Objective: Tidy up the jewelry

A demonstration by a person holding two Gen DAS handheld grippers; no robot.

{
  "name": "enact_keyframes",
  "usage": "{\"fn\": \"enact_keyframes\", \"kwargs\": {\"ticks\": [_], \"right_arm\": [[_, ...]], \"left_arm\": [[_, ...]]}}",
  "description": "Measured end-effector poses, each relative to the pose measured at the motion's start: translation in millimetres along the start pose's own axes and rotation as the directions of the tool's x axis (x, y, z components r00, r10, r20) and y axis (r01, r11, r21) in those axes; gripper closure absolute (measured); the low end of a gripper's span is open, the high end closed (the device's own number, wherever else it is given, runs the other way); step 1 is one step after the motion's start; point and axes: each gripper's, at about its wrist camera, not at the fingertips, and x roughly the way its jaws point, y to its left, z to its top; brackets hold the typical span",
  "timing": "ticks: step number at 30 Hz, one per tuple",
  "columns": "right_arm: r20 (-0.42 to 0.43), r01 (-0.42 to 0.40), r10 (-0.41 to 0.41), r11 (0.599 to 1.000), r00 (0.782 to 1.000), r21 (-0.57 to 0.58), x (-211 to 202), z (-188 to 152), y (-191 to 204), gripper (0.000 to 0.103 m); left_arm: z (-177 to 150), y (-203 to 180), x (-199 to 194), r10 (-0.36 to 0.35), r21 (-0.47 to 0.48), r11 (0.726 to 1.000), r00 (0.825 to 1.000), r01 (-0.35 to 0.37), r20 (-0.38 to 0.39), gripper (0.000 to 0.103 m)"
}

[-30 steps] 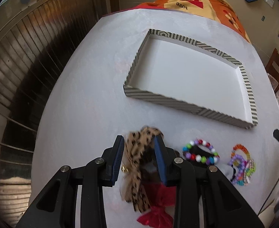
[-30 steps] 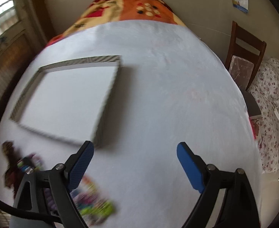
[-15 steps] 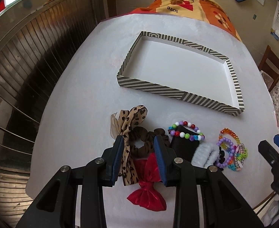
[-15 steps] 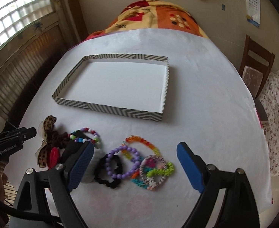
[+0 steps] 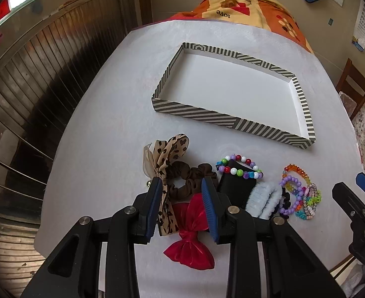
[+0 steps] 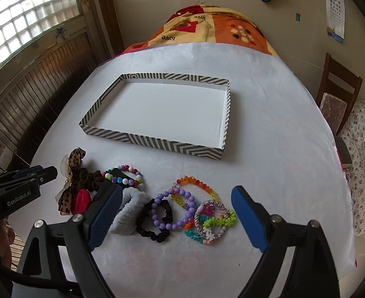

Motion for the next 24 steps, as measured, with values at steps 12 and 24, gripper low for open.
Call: {"fn": "enact_keyframes", "kwargs": {"ticks": [12, 24], "right_arm": [[-0.021, 0.001, -0.001, 1.0, 1.0, -0.005, 4.5, 0.4, 2.4, 0.011], [-0.027, -0.004, 0.004, 1.0, 1.0, -0.02, 7.6, 0.9, 8.9, 0.011]], "left_arm": [[0.3, 2.2, 1.4, -0.002, 0.002, 1.0, 1.0, 0.002, -0.009, 0.079], [-1.1, 9.9, 3.0, -0.005, 0.002, 1.0, 1.0, 0.005, -0.014, 0.079]]}}
